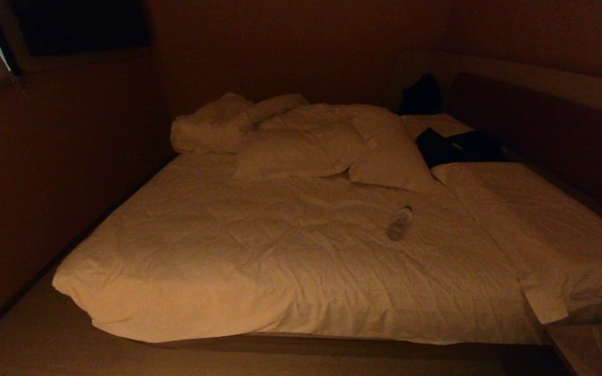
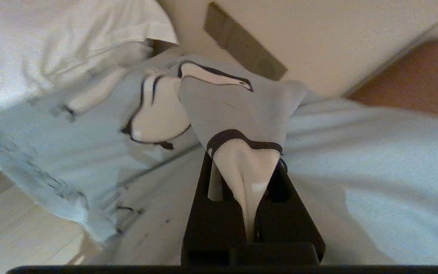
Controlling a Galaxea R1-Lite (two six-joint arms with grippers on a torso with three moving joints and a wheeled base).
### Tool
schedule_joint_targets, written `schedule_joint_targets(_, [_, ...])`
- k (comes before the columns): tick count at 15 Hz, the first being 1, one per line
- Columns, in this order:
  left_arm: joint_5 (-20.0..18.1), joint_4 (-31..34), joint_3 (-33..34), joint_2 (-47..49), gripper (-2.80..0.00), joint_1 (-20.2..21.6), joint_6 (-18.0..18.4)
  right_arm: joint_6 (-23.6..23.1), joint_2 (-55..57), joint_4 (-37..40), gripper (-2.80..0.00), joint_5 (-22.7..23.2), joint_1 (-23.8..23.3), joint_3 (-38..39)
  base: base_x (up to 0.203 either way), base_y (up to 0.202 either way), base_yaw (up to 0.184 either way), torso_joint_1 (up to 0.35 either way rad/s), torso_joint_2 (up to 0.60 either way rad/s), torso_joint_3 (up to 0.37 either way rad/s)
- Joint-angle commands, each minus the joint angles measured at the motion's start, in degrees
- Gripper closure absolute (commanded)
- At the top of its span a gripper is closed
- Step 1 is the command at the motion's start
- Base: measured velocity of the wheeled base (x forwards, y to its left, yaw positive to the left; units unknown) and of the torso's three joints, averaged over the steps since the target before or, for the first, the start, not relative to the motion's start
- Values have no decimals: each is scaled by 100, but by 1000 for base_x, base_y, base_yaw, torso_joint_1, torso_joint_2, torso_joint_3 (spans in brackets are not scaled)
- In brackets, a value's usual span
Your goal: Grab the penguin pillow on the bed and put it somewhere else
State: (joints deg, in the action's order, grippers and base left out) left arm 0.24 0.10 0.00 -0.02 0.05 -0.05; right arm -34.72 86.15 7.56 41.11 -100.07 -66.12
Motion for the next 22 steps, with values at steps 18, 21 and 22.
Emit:
schedule_joint_targets(18, [2, -1, 0, 0, 0, 4, -4, -1085, 2916, -2590, 0, 1762, -1809, -89, 0, 0, 0, 0, 0, 0])
schedule_joint_targets(21, [2, -1, 0, -6, 0, -4, -4, -1545, 3516, -2794, 0, 1770, -1990, -97, 0, 0, 0, 0, 0, 0])
schedule_joint_targets(22, [2, -1, 0, -2, 0, 4, -4, -1654, 3702, -2904, 0, 1769, -2024, -101, 0, 0, 0, 0, 0, 0])
